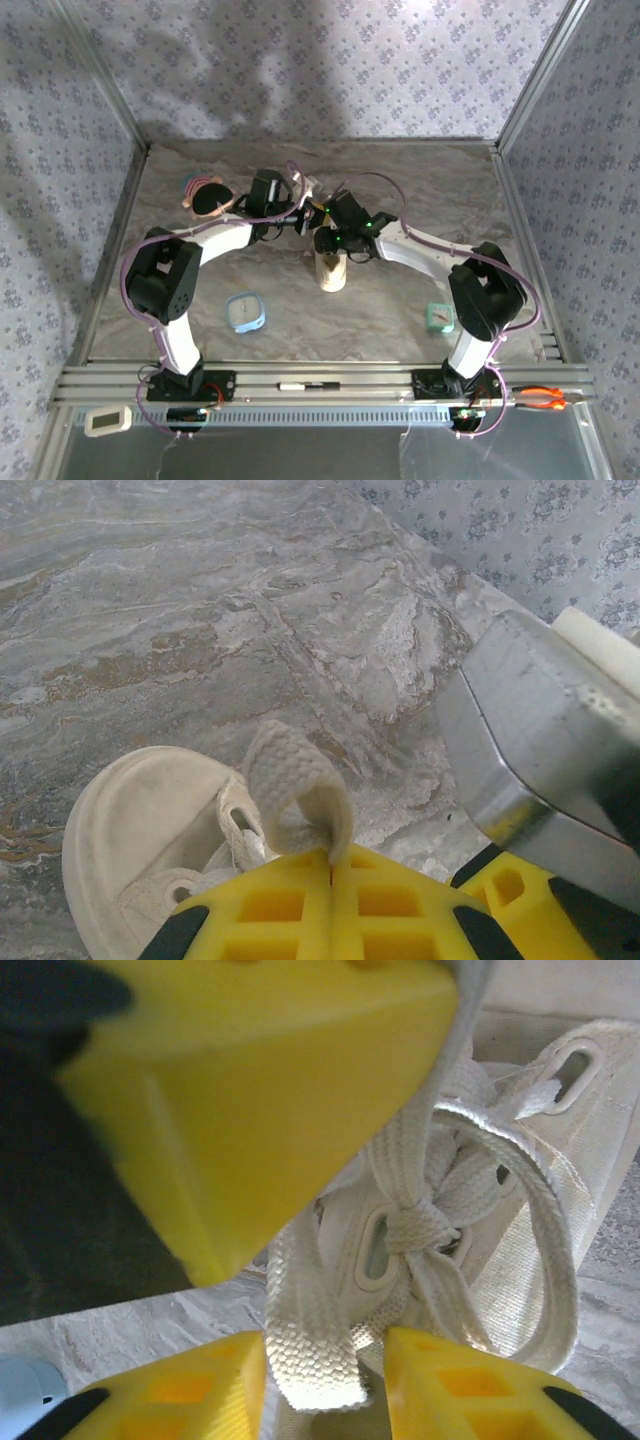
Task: Tie the shoes
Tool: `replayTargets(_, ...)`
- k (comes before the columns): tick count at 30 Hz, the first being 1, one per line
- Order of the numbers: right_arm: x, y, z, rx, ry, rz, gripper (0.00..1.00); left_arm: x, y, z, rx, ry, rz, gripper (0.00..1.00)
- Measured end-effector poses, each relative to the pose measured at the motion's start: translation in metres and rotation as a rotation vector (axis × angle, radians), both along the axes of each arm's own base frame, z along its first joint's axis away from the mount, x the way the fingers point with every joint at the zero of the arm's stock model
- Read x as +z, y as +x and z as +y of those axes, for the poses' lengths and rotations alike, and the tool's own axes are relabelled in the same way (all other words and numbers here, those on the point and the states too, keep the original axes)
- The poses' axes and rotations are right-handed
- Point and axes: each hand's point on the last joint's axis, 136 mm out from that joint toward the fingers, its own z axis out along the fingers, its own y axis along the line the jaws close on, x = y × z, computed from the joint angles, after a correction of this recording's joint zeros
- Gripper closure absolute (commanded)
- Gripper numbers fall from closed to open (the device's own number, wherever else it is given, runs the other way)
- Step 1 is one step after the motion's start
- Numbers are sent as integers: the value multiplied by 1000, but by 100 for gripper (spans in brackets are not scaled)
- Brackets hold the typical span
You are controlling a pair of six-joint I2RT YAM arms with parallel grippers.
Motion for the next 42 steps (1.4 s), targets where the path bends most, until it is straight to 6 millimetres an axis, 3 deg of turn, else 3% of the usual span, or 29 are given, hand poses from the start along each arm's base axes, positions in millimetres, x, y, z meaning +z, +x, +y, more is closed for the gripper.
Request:
replayTargets(10, -2, 0, -6, 11, -63, -17, 100, -3, -2, -1, -9, 5, 19, 100)
replayTargets(15, 16, 2, -11, 32, -83, -39, 100, -5, -3, 0, -11, 11, 27, 100)
replayTargets(20, 51, 11, -21, 58, -58, -64, 100, -5, -3, 0, -12, 11, 27, 100)
replayTargets(24, 60, 13, -29, 86, -48, -34, 100, -5, -3, 0, -14, 10, 28, 100)
replayTargets(31, 48, -4, -34, 144, -6, 75, 100, -6, -4, 0, -14, 11, 31, 100)
replayTargets(42, -8, -38, -61, 135, -28, 251, 100, -17, -10, 3, -14, 22, 52, 100)
